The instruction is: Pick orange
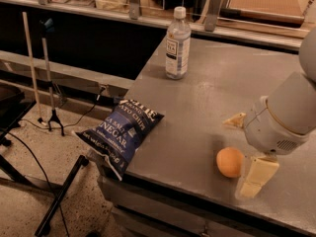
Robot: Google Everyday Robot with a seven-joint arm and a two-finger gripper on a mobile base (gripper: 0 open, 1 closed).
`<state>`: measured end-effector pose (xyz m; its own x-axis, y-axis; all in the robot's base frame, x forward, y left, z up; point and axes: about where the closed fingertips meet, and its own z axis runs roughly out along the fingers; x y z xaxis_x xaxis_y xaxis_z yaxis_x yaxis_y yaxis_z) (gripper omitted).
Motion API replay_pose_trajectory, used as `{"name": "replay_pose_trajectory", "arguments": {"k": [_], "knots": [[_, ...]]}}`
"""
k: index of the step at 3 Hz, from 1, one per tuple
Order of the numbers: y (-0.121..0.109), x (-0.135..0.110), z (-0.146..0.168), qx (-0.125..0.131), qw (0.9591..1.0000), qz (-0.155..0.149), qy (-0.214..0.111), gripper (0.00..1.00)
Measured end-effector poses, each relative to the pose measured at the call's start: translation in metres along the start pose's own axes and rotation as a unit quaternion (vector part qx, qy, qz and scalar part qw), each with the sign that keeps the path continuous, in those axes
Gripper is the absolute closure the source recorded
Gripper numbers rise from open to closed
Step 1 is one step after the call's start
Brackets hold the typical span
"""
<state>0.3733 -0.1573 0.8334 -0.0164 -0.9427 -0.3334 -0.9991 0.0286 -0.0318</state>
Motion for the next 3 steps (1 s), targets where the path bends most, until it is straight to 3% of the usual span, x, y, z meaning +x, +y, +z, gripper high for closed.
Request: {"name": "replay_pose_trajectory", "arguments": {"k": [3], "knots": [[0.001,-0.005,-0.016,0.013,0.9999,-0.01,-0.001,0.85]]}}
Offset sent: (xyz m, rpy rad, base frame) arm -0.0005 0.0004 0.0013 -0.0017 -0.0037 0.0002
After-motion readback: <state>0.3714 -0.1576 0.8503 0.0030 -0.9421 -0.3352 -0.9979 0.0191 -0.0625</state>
